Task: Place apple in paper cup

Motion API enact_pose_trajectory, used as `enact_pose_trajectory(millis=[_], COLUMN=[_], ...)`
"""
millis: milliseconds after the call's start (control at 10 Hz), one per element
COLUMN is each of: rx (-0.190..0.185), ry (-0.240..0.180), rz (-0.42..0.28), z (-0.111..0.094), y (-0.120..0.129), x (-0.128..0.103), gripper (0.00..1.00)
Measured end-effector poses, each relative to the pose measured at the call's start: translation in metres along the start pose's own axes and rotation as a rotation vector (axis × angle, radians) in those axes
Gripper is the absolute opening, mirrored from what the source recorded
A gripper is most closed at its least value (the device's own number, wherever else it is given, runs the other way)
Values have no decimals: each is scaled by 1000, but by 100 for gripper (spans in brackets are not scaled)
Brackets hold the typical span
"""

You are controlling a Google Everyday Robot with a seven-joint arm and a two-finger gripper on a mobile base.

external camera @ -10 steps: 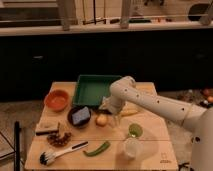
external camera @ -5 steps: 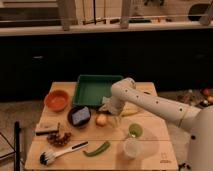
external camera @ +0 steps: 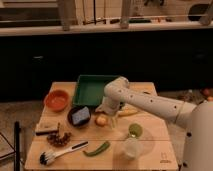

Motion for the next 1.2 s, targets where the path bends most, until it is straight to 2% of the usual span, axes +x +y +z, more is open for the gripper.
enact_pose_trajectory(millis=[500,700,1200], rx=[-16,-18,-33], ry=[-1,-1,-18], rz=[4,10,30], z=[6,8,15], y=[0,0,0], x=[-3,-3,1], gripper=[78,62,9])
